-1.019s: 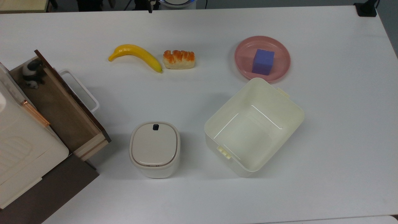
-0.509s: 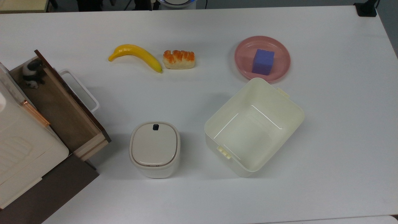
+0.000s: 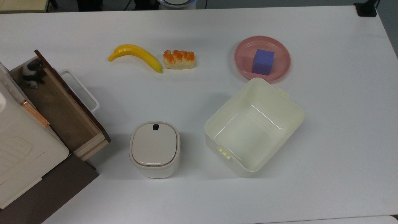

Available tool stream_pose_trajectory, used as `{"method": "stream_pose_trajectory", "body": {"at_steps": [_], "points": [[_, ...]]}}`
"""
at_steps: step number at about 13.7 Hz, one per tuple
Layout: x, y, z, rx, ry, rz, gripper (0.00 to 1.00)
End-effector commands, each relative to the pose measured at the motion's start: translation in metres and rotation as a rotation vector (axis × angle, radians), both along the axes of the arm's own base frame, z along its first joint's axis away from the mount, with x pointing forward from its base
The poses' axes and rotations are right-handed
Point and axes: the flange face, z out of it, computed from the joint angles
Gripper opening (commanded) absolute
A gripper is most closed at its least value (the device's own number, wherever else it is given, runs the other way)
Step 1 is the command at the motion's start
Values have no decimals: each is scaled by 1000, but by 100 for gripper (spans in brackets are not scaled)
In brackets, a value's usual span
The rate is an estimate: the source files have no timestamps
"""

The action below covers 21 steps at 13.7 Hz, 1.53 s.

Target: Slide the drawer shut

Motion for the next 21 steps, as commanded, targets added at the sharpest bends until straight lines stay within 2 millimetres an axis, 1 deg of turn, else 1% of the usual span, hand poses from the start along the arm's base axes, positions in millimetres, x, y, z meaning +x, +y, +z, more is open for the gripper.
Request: {"method": "stream_pose_trajectory", "body": {"at_steps": [1, 2, 3, 5, 6, 7, 8, 9, 10, 11, 12, 14, 15, 16, 17, 18, 19, 20, 21], "points": [[-7, -5, -5, 0, 45, -2, 100], [-6, -13, -12, 0, 61, -21, 100], [-3, -27, -28, 4, 90, -46, 96], [9, -39, -54, -5, 127, -62, 93], [14, -44, -65, -25, 144, -65, 86], [17, -46, -73, -43, 159, -64, 83], [18, -49, -79, -57, 173, -63, 70], [20, -52, -86, -63, 185, -65, 53], [20, -60, -89, -61, 189, -77, 33], [22, -64, -93, -61, 180, -83, 8], [28, -67, -99, -63, 157, -91, 0], [41, -78, -115, -73, 121, -119, 0], [45, -84, -122, -73, 112, -119, 0], [48, -95, -132, -70, 110, -121, 0], [49, -100, -139, -60, 120, -93, 0], [52, -103, -151, -43, 129, -54, 0], [57, -104, -157, -46, 112, -55, 0], [61, -104, -158, -51, 86, -58, 0], [68, -110, -167, -66, 57, -108, 0]]}}
